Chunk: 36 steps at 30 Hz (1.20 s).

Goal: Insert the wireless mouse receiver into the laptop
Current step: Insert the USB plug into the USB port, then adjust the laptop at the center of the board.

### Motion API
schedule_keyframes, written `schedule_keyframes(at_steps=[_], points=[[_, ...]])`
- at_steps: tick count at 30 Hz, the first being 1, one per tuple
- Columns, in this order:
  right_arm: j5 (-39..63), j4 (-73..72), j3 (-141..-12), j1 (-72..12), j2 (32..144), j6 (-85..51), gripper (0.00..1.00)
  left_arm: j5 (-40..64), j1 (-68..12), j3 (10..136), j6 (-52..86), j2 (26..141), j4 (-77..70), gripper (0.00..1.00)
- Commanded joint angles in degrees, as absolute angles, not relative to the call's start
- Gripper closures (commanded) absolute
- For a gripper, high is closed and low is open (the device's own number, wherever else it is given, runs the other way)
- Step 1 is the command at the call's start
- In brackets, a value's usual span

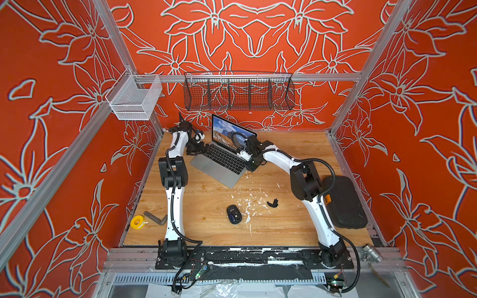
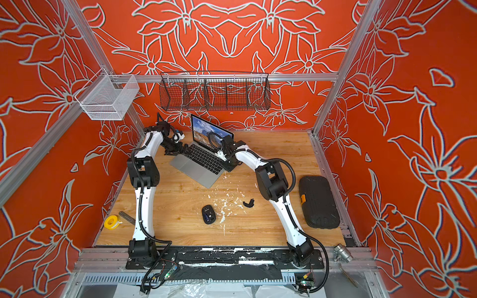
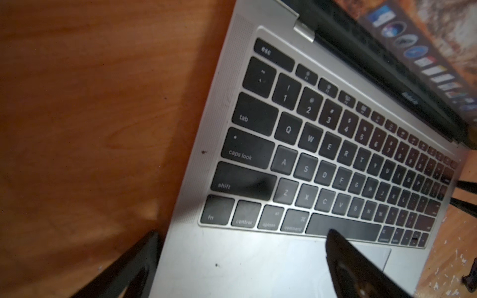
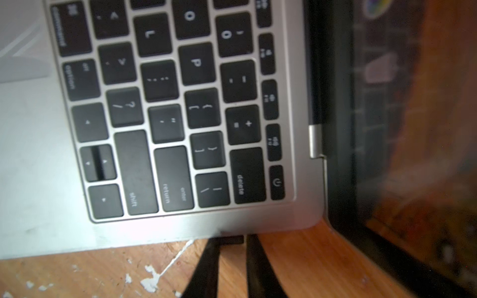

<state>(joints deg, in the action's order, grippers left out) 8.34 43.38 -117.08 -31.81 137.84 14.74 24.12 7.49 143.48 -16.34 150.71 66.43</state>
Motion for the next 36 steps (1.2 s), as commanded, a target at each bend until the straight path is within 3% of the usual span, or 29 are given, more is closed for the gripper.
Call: schedule_keyframes(at_steps=[1,5,11,36], points=[[8.52,34.99,-111.43,-32.66,132.66,10.21,0.46,24.99,6.1,142.14,-14.64,152.64,69.39,0.0],[6.1,29.8,-102.07,-32.56,124.74,-2.76,0.37,23.51,7.4,141.35,-12.74,150.7,68.34,0.02],[8.89,21.29,-93.36,-32.57,121.59,-21.9,0.38,22.54,8.42,138.23,-12.3,148.92,67.94,0.02],[14.27,18.75,-96.37,-33.29,130.69,-29.96,0.51,22.58,8.54,134.29,-12.12,148.57,69.35,0.02]])
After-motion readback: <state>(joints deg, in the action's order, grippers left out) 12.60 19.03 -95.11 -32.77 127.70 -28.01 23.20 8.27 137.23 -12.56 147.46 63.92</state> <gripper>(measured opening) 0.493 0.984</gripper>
